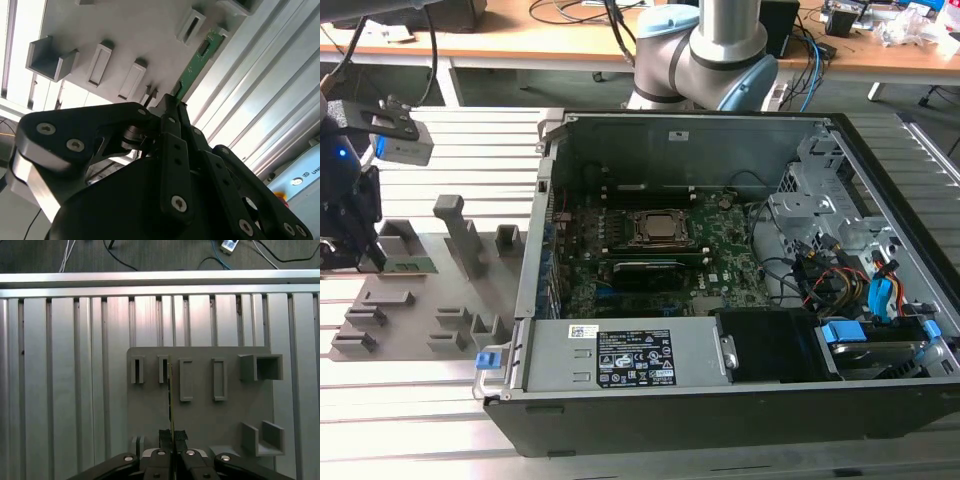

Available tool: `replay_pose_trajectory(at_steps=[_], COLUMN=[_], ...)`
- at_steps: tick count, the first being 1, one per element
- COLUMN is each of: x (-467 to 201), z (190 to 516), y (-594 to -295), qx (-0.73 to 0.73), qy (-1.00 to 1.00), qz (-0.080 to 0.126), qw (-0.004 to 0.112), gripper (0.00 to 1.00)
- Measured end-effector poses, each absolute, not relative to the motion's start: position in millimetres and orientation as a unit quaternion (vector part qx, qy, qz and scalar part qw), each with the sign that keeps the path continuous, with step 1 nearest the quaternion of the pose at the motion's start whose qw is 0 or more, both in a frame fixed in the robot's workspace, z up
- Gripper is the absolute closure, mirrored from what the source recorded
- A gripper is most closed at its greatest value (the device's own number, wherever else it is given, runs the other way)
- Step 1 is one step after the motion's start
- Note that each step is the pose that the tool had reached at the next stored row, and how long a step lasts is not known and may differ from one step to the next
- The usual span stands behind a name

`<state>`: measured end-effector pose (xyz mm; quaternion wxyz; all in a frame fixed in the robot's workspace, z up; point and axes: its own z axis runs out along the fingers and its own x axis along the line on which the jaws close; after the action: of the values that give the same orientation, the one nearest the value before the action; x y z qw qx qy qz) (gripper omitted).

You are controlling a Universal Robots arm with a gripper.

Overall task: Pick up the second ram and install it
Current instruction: 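Pick up the second ram and move it above second insertion slot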

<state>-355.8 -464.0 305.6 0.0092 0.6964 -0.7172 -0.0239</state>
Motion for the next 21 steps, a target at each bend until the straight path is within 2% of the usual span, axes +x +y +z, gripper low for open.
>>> replay_pose_trajectory(at_steps=[21], x=[-356], z=[321], y=[-464], qx=[0.696], qy=[-0.717], qz=[-0.024], qw=[0.009], gripper=[0.86])
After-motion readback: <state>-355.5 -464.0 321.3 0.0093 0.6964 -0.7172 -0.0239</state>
